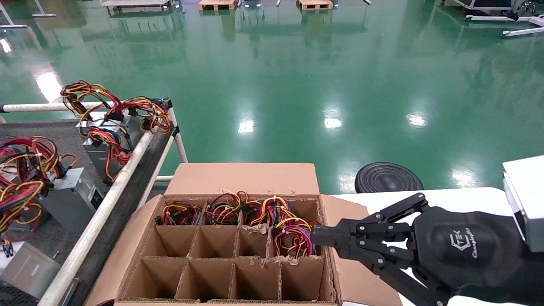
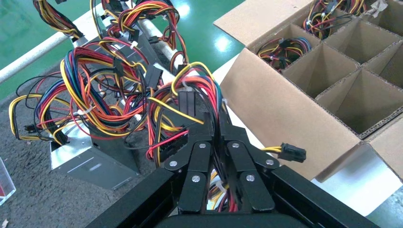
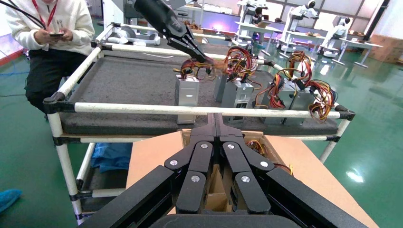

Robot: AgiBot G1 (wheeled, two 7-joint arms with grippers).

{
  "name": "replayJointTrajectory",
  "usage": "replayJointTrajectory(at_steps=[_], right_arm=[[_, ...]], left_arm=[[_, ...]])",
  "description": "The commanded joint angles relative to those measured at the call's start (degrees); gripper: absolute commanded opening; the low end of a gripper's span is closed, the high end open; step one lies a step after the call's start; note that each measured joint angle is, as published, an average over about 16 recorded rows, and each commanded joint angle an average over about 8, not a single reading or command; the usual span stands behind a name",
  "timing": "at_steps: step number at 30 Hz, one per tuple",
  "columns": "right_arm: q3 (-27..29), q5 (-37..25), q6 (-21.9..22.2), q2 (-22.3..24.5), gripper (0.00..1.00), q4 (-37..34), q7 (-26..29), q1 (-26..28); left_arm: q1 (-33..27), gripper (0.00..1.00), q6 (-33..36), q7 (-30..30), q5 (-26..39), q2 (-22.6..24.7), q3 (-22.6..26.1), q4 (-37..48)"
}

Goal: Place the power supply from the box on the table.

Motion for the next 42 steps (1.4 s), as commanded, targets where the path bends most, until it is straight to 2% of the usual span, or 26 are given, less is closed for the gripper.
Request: replayJointTrajectory(at_steps=[1,33,34,35,41,42], right_arm=[[0.0,0.0,0.0,0.0,0.00,0.0,0.0,0.0],[0.0,0.0,0.0,0.0,0.00,0.0,0.0,0.0],[0.0,0.0,0.0,0.0,0.03,0.0,0.0,0.0],[0.0,0.0,0.0,0.0,0.14,0.0,0.0,0.0],[0.0,0.0,0.0,0.0,0.89,0.0,0.0,0.0],[0.0,0.0,0.0,0.0,0.98,0.0,0.0,0.0]], left_arm=[[0.0,1.00,-0.3,0.0,0.0,0.0,0.2,0.0],[-0.5,1.00,-3.3,0.9,-1.0,2.9,0.9,-0.4],[-0.6,1.00,-3.3,0.9,-1.1,3.1,0.8,-0.4],[-0.7,1.00,-3.3,1.0,-1.3,3.2,0.6,-0.4],[-1.3,1.00,-3.1,1.2,-2.5,4.0,-0.2,-0.5],[-1.4,1.00,-3.1,1.3,-2.6,4.1,-0.2,-0.5]])
